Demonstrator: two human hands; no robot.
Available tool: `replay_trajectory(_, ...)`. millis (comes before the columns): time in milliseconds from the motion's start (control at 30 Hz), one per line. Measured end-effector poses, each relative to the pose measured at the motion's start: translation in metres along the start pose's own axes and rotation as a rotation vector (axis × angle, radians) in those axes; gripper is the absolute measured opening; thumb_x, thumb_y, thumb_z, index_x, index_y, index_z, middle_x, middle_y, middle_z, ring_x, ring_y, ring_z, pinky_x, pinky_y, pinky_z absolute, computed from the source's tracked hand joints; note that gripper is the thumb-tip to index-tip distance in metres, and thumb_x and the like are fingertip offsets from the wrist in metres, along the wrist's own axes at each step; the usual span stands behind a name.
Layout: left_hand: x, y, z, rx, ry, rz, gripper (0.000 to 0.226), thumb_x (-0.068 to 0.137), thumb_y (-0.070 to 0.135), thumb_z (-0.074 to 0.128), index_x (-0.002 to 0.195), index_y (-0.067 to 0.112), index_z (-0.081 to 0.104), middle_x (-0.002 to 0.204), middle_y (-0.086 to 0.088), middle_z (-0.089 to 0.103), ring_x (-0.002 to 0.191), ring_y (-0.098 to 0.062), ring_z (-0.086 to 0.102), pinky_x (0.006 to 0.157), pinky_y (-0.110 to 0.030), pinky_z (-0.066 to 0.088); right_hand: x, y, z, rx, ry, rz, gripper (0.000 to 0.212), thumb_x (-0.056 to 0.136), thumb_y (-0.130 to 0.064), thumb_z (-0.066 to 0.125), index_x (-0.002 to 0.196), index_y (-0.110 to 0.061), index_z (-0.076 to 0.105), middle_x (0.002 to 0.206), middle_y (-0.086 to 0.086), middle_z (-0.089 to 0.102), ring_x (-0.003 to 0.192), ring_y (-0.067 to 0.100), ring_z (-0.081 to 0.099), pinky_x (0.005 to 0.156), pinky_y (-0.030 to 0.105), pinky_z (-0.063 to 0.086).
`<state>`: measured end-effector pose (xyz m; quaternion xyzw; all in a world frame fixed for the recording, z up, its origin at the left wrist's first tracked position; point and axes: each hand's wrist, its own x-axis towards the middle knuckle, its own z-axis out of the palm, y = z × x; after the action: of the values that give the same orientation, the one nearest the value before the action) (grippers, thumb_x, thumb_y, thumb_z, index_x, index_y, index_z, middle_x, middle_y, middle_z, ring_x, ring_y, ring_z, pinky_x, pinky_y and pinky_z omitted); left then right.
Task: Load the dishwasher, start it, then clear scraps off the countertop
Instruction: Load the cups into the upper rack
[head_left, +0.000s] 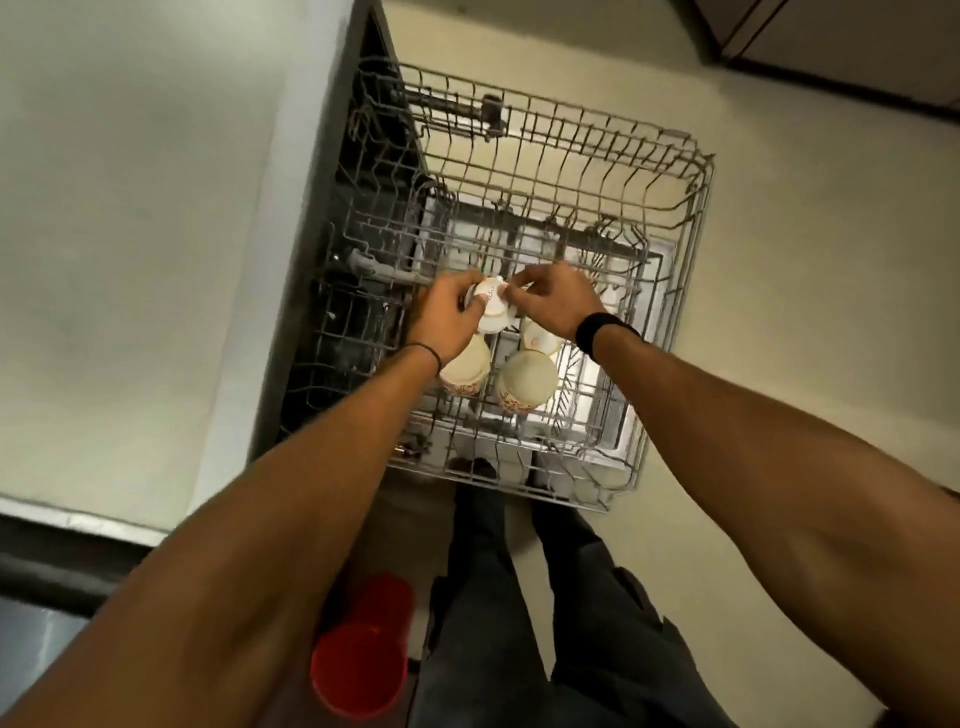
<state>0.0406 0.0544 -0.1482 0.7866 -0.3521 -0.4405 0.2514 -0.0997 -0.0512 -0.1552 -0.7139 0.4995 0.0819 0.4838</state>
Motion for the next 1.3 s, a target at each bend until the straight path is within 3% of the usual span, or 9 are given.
replay_trajectory(133,0.04,-0.052,0.027,0.01,0.001,-0.034,0.043,0.085,0.034,0.059,0.124,0.019,0.07,0.118,-0.001,0.073,0.11,-0.022,0.068,0.095,-0.047,0.056,0.022,0.015,0.013,-0.059,-0.006,0.037,0.036,0.092,-0.05,0.064,0.106,-0.018,0.073,0.099,0.001,0.073,0.093,0.02,0.066,0.085,0.04,0.055)
replay_trajectory(300,0.034,-0.036,0.024,0.086,-0.024,-0.022,0.033,0.096,0.018,0.06,0.129,0.018,0.067,0.124,-0.004,0.071,0.113,-0.025,0.066,0.097,-0.044,0.054,0.03,0.023,0.024,-0.097,-0.01,0.089,0.037,0.092,-0.053,0.062,0.111,-0.023,0.07,0.106,0.0,0.072,0.1,0.02,0.065,0.088,0.039,0.054)
replay_trajectory(633,0.036,-0.042,0.023,0.107,0.003,-0.021,0.03,0.097,0.015,0.059,0.125,0.019,0.069,0.119,-0.003,0.073,0.107,-0.025,0.067,0.094,-0.045,0.055,0.036,0.02,0.035,-0.134,0.001,0.1,0.043,0.09,-0.058,0.061,0.115,-0.023,0.067,0.102,-0.001,0.073,0.099,0.021,0.066,0.09,0.044,0.053)
replay_trajectory(1000,0.035,-0.046,0.029,0.105,0.086,-0.016,0.03,0.099,0.017,0.06,0.127,0.022,0.069,0.118,0.0,0.073,0.102,-0.019,0.068,0.085,-0.031,0.053,0.044,0.022,0.034,-0.136,-0.039,0.105,0.037,0.09,-0.054,0.064,0.109,-0.023,0.07,0.111,0.001,0.071,0.104,0.021,0.064,0.092,0.044,0.054)
replay_trajectory(1300,0.038,-0.042,0.027,0.076,0.07,-0.021,0.028,0.098,0.015,0.061,0.124,0.02,0.07,0.116,-0.001,0.073,0.101,-0.021,0.068,0.088,-0.038,0.056,0.05,0.022,0.029,-0.097,-0.073,0.103,0.036,0.091,-0.047,0.067,0.112,-0.018,0.072,0.119,0.003,0.069,0.108,0.021,0.062,0.092,0.039,0.052)
